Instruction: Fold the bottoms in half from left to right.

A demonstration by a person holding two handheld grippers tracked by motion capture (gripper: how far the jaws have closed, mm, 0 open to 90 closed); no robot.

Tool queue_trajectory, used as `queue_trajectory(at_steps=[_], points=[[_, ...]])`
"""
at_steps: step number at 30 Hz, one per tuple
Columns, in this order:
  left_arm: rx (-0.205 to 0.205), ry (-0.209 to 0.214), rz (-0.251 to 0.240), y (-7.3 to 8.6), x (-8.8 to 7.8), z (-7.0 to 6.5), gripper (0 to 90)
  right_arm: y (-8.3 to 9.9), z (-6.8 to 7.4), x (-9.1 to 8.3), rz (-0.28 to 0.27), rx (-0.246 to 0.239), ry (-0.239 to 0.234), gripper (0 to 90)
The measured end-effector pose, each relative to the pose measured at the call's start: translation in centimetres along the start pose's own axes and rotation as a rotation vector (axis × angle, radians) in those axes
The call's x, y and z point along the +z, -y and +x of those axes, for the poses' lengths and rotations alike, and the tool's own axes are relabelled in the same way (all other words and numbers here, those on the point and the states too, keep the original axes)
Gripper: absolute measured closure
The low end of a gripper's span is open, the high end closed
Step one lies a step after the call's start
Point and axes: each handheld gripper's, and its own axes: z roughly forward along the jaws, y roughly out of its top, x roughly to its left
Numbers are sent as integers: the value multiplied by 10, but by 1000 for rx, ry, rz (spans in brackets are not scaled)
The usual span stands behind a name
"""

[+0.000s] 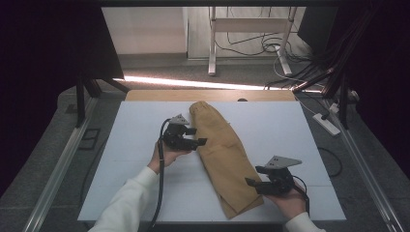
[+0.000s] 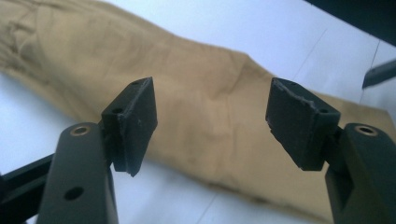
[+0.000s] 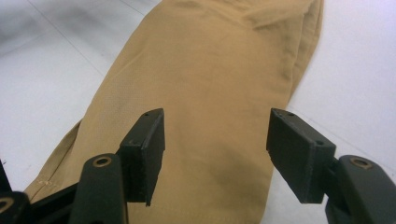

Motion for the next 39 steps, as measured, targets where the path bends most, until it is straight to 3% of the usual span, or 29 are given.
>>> queue_trajectory(at_steps=[3,7,11,25,39], points=[[-11,-2,-14,6,-8,0,324,-4,0,3,5,-13,-12,389],[13,-36,3,13,-18,-2,317,-11,2,8,9,-27,-29,389],[3,-28,-11,20,-26,-1,312,-17,8,15,15,-43,-45,388],[6,-37,-8,22,-28,3,291,-25,40,45,79,-107,-116,377],[-3,-38,-5,23,-29,6,279,-40,62,80,146,-167,-133,355]])
